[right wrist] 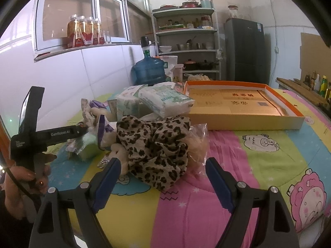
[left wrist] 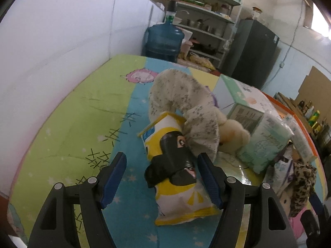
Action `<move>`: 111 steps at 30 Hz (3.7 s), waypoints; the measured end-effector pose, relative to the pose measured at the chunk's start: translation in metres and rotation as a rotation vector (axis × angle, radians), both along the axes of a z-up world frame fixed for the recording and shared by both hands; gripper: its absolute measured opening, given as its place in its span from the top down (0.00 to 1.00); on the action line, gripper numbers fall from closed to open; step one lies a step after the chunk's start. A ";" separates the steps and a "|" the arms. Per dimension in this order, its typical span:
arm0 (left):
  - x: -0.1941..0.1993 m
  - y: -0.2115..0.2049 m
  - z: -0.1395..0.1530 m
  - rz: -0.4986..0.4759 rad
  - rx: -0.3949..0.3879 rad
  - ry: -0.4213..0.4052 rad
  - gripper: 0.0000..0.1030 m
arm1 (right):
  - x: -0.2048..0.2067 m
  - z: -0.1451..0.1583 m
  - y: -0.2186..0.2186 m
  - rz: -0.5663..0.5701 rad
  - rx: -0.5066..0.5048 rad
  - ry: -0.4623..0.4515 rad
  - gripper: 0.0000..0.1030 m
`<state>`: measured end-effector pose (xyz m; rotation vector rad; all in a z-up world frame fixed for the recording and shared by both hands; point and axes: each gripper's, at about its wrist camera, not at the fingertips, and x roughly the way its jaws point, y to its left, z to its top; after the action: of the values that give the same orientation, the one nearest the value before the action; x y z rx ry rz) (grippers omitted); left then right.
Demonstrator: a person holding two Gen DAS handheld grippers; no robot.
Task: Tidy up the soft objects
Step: 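Reach the left gripper to the yellow penguin snack bag and grasp it, then lift the penguin bag with the left gripper while the right gripper grasps the green tissue pack, then lower the penguin bag into the box with the left gripper while the right gripper places the tissue pack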
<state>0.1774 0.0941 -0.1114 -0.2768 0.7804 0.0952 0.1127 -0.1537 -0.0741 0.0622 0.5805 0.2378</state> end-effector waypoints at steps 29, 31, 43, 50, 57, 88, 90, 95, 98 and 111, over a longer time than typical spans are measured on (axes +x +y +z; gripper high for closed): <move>-0.041 0.006 0.014 -0.076 -0.101 -0.148 0.54 | 0.128 0.041 -0.011 0.434 -0.118 0.099 0.18; -0.043 0.006 0.014 -0.078 -0.104 -0.149 0.54 | 0.132 0.038 -0.008 0.449 -0.115 0.126 0.18; -0.050 0.012 0.013 -0.087 -0.112 -0.155 0.54 | 0.126 0.036 -0.007 0.436 -0.078 0.133 0.47; -0.064 0.011 0.029 -0.096 -0.111 -0.211 0.54 | 0.107 0.053 -0.008 0.416 -0.075 0.044 0.48; -0.074 -0.005 0.055 -0.142 -0.087 -0.259 0.54 | 0.082 0.072 -0.020 0.408 -0.016 -0.014 0.48; -0.009 -0.219 0.108 -0.567 -0.103 -0.260 0.54 | 0.042 0.098 -0.185 0.094 -0.036 -0.056 0.48; 0.002 -0.230 0.110 -0.568 -0.093 -0.255 0.54 | 0.050 0.102 -0.195 0.068 -0.040 -0.059 0.48; 0.034 -0.258 0.113 -0.547 -0.046 -0.244 0.54 | 0.081 0.106 -0.218 0.009 -0.026 -0.043 0.48; 0.057 -0.272 0.112 -0.522 -0.032 -0.216 0.54 | 0.105 0.102 -0.230 -0.020 0.012 -0.015 0.48; 0.146 -0.323 0.080 -0.436 0.004 -0.030 0.54 | 0.203 0.055 -0.250 -0.112 0.049 0.161 0.48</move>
<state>0.3237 -0.2293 -0.0314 -0.0989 0.7955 -0.3174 0.3162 -0.4035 -0.0195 0.1621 0.7288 0.1384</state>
